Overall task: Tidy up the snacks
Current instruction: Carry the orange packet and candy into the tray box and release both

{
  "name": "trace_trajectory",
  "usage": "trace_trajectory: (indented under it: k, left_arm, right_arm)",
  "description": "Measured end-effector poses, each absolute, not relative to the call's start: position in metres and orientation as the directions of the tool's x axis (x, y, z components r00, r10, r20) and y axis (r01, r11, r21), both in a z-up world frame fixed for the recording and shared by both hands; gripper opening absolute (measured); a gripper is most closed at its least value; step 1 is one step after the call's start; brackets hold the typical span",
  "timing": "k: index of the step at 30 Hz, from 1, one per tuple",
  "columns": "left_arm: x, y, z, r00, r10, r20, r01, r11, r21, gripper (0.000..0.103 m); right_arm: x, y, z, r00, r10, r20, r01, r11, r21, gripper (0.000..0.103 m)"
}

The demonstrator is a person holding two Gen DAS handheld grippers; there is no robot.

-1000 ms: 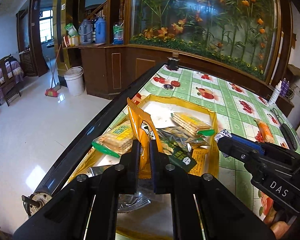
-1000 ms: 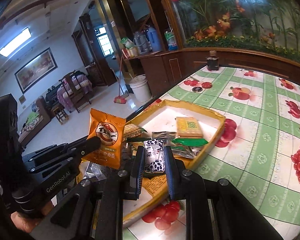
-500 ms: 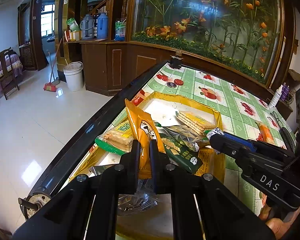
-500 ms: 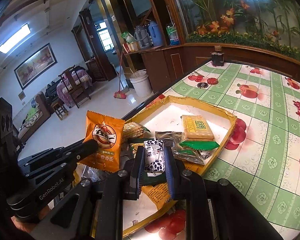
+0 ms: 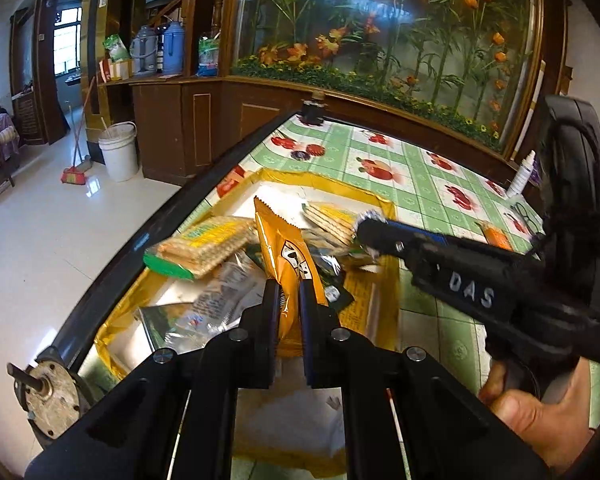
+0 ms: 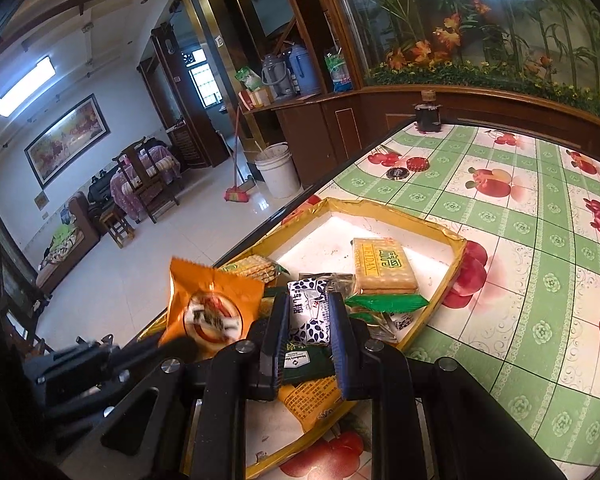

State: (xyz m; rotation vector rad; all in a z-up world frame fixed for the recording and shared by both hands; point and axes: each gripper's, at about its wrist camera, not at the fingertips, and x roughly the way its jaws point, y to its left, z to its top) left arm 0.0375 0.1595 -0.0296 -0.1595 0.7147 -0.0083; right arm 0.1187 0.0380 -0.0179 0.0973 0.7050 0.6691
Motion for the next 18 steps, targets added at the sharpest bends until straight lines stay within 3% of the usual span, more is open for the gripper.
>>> trace_trajectory:
  k: [9, 18]
  left_arm:
    - [0.028, 0.162, -0.038, 0.723, -0.120, -0.680, -0.022, 0.980, -0.196, 0.007]
    - [0.029, 0.157, -0.047, 0.712, -0.088, -0.696, -0.036, 0.986, -0.161, 0.007]
  right_arm:
    - [0.117, 0.044, -0.023, 0.538, 0.616, -0.576, -0.547, 0.775, 0.318, 0.019]
    - [0.118, 0.052, -0.035, 0.518, 0.610, -0.599, -0.545, 0.776, 0.318, 0.019]
